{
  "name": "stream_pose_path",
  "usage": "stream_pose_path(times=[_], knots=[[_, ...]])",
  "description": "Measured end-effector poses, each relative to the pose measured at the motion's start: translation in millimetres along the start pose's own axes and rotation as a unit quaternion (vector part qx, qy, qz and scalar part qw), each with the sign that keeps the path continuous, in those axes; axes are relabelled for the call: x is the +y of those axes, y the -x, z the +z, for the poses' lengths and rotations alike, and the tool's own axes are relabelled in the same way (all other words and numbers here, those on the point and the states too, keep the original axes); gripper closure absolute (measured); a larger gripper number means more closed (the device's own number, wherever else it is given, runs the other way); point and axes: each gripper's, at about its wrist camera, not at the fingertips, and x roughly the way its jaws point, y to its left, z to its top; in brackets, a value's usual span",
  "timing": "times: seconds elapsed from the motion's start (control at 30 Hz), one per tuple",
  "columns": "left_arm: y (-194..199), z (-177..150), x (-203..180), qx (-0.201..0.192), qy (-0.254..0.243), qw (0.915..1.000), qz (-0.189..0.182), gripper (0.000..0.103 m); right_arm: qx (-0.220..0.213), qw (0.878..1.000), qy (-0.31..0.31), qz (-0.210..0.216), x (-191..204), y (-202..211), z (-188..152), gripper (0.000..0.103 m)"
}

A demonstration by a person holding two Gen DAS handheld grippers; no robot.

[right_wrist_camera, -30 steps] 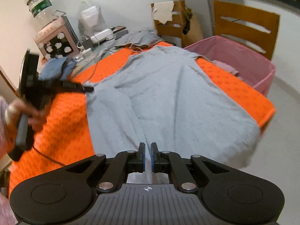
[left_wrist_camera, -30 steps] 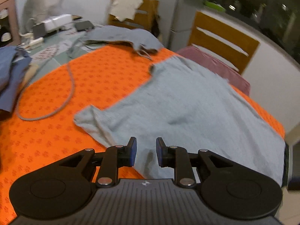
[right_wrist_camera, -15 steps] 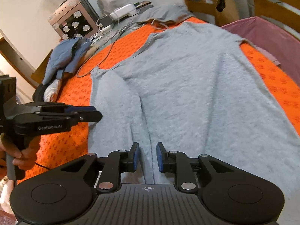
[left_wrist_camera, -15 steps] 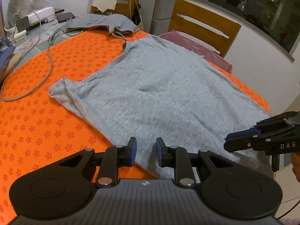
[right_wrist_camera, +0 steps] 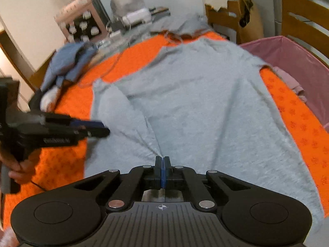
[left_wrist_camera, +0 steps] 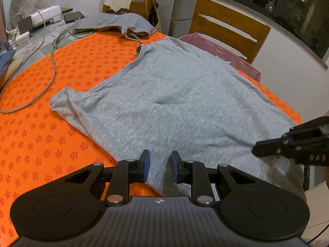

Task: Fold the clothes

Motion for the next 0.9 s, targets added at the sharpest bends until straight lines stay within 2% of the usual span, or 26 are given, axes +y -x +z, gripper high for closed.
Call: stream_pose_path(times=[0.13,0.23,0.33,0.57,0.77,0.9], knots=[[3.3,2.6,1.4,0.001,0.015,0.9999,0.006,0.077,-0.022,1.000,-0.014,-0.015,-0.2,16.4,-0.4,0.082],[15.5,3.1,2.6,-0.011,0.033,0.9993,0.014,0.077,-0.045,0.998,-0.022,-0.030,-1.9,44.0,-0.9,0.081],[30.4,1.1,-0.6,-0.023,0.044,0.9986,0.016,0.076,-0.053,0.998,-0.021,-0.027,-5.3,71.8,-8.9,0.081],[57.7,-15.7,-26.0,-0.025,0.047,0.9985,0.010,0.075,-0.012,1.000,-0.016,-0.004,-12.2,97.9,-51.7,0.081],[68.7,-39.5,-65.7,-0.011,0.028,0.9995,0.004,0.073,0.009,0.999,-0.008,0.029,-8.4,89.1,-78.3,0.081],[71.9,-54.4,-95.5,-0.002,0.023,0.9997,0.012,0.073,0.014,0.999,0.031,0.022,-11.6,86.5,-82.7,0.082]])
